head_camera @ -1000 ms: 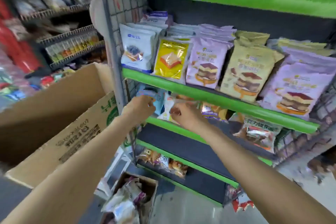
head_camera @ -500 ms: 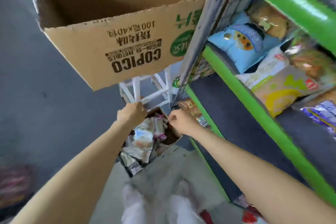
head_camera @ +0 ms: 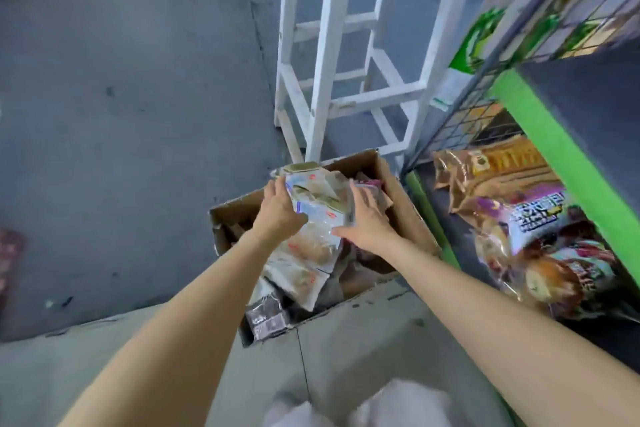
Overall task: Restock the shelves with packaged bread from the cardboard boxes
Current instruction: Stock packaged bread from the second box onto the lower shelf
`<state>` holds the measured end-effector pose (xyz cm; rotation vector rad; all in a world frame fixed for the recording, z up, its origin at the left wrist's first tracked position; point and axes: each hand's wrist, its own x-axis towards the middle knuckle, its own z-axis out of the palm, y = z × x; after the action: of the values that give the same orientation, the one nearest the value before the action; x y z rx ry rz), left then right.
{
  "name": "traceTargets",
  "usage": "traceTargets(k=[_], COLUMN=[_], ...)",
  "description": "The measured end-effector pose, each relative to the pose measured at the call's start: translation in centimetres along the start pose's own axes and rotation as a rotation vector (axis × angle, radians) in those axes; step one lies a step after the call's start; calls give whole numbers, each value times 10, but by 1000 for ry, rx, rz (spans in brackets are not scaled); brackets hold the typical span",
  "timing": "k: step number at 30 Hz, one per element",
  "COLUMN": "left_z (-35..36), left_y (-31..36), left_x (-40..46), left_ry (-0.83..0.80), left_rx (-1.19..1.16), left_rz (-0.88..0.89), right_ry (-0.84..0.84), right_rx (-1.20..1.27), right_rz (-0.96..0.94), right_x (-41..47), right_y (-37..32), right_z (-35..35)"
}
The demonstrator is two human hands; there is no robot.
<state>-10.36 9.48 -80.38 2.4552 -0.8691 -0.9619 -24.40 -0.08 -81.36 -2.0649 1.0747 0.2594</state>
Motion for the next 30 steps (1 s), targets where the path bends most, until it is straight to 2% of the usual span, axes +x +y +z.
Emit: traceTargets(k=[3, 5, 7, 9, 12, 15, 20, 23, 27, 30], left_z=[24, 33, 36, 35, 31, 29, 21, 12, -1, -13], left_y=[-15, -20, -24, -26, -24, -17, -2, 11, 46, 83], left_x=[29, 37, 41, 43, 40, 30, 2, -22, -55, -83], left_ry=[29, 54, 170, 256, 294, 318, 401, 444, 539, 565], left_rx=[-218, -199, -159, -175, -196, -266, -443, -420, -376, -446], left_rz=[-47, 31, 95, 102, 82, 44, 38, 76, 214, 343], right_ry=[66, 74, 90, 151, 190, 225, 413, 516, 645, 732], right_rx=[108, 294, 403, 308, 50, 5, 242, 370, 500, 558], right_rz=[-104, -180, -202, -182, -152, -155, -178, -218, -255, -289], right_x=[34, 51, 65, 75, 81, 78, 32, -3, -46, -76], right_y=[11, 8, 2, -3, -7, -2, 10, 20, 24, 23], right_z=[21, 26, 26, 20, 10, 8, -16, -41, -75, -101])
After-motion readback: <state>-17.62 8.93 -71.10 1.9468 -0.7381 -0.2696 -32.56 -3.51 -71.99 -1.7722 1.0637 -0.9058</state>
